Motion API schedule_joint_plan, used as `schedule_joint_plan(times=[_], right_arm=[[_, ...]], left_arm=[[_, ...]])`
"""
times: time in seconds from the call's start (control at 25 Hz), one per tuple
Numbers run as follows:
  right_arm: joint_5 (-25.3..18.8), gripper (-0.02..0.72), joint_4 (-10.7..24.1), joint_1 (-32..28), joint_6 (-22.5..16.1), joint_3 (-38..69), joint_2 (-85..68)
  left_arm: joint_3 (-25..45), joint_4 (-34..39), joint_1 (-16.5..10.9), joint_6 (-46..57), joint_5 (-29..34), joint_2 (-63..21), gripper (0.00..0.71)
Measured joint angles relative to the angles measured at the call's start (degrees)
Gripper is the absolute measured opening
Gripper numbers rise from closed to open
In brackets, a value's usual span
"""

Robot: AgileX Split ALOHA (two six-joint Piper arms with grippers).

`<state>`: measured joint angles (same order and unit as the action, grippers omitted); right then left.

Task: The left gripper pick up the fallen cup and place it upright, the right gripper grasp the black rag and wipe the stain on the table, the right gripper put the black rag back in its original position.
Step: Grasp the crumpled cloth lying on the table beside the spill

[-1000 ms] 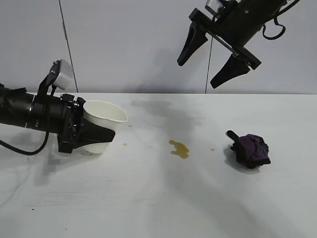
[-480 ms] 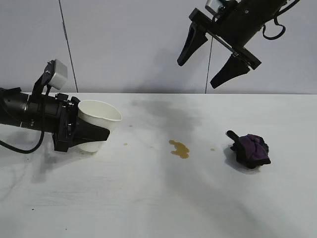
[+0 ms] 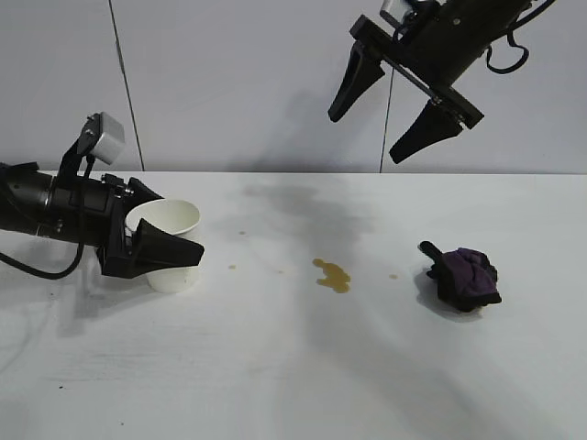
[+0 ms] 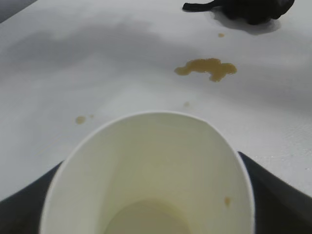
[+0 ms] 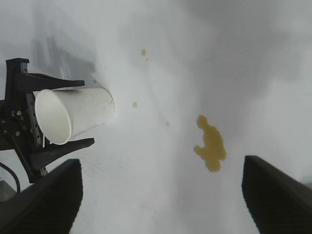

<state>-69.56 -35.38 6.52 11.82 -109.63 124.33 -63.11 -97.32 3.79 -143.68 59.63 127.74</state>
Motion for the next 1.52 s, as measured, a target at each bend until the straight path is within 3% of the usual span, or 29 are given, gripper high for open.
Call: schedule_joint_plan(times=[0.28,0.44,0.56,0.84,1.0,1.32,1.52], right_arm=[[0.0,0.61,0.0,0.0,0.0,0.0,0.0],[0.0,0.61,-1.56,0.0,0.52,0.0,0.0],[0.0,0.61,-2.64,0.0,1.76,0.0,0.0],[0.05,0.61,-3.02,0.0,2.73,0.0,0.0],[0.05,0.61,-3.14,0.0,3.96,0.0,0.0],[0.05,0.61,-4.2,0.0,4.76,0.0,0.0],[0.05,0.61,0.4,0.0,4.98,0.0,-0.31]], left_arm=[[-1.96,0.18,-1.92,9.17,-1.75,-7.83,0.613],[-5.42,0.43,-2.11,21.89,-4.45,-13.45,0.631],[-8.92,5.63,-2.11,35.95,-5.63,-15.9,0.635],[-16.33,24.21,-2.18,81.67,-5.05,-16.52,0.636],[-18.38,26.99,-2.18,100.46,-3.21,-16.52,0.636],[-20.42,20.52,-2.18,106.43,0.16,-16.52,0.636],[-20.45,21.33,-2.18,109.39,0.16,-16.52,0.636]])
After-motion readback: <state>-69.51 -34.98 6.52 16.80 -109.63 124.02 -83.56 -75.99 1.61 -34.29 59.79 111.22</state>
